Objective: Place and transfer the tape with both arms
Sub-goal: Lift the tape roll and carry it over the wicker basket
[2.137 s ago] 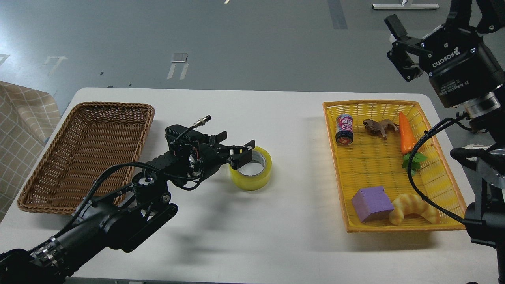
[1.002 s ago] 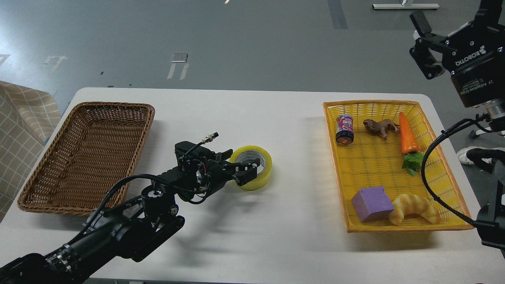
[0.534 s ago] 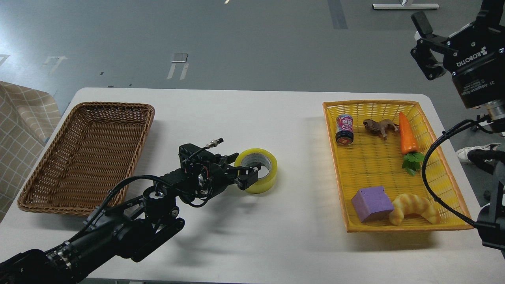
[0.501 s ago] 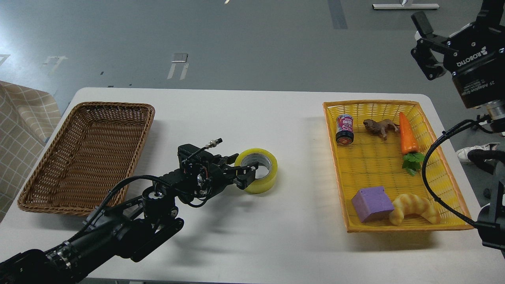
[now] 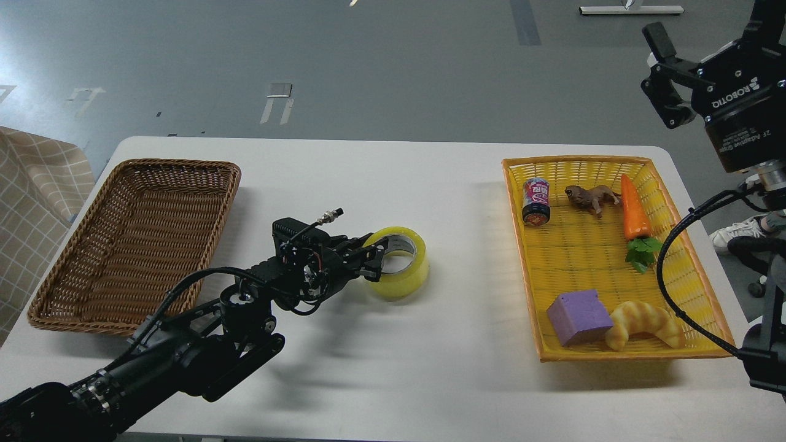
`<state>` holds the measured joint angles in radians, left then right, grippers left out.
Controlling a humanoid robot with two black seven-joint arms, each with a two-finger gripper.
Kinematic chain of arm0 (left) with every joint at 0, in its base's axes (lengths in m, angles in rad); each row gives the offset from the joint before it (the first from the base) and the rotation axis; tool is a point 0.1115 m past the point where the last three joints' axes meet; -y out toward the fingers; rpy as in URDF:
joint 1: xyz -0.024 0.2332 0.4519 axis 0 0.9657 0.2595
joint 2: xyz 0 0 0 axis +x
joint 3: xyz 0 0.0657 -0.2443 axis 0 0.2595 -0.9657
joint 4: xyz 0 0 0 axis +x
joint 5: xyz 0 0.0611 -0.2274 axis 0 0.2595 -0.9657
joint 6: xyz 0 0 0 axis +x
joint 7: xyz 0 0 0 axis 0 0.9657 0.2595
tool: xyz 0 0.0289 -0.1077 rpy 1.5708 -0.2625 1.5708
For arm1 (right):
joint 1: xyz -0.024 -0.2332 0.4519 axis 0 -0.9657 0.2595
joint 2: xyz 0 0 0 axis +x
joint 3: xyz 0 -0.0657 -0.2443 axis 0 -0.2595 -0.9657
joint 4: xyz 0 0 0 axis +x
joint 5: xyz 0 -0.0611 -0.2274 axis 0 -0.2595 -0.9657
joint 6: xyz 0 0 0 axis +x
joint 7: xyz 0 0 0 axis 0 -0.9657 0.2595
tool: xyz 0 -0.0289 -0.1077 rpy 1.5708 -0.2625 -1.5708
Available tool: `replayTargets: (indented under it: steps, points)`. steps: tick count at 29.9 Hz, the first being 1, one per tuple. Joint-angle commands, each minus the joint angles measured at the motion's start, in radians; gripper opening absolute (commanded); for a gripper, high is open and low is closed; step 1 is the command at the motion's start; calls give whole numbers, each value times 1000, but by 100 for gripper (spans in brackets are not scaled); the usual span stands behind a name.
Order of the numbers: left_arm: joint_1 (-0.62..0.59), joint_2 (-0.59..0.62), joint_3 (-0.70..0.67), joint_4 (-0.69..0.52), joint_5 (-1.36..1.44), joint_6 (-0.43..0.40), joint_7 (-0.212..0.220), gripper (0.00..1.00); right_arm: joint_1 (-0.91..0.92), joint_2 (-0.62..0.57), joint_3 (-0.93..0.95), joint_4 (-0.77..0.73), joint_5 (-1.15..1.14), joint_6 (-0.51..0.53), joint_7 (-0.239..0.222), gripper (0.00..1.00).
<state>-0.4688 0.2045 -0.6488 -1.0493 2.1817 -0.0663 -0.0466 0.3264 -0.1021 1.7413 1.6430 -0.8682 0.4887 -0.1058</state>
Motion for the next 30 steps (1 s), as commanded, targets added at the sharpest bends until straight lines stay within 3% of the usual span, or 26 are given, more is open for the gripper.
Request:
replayTargets:
  steps: [1,11,19,23,27,30]
  points:
    - [-31,4,0,-3,0,2,-2,0,-1,2,-2,-3,0,0,0,100]
    - [-80,128,-2,-73,0,0,-7,0,2,10,-2,-5,0,0,0,100]
    - [-131,343,-20,-110,0,10,-10,0,2,24,-2,-9,0,0,0,100]
    - [-165,496,-20,-110,-54,65,-13,0,2,25,-2,-12,0,0,0,100]
    - [-166,585,-19,-112,-122,80,-13,0,-1,25,-5,-15,0,0,0,100]
    - [-149,651,-2,-107,-132,138,-15,0,-12,31,-5,-15,0,0,1,100]
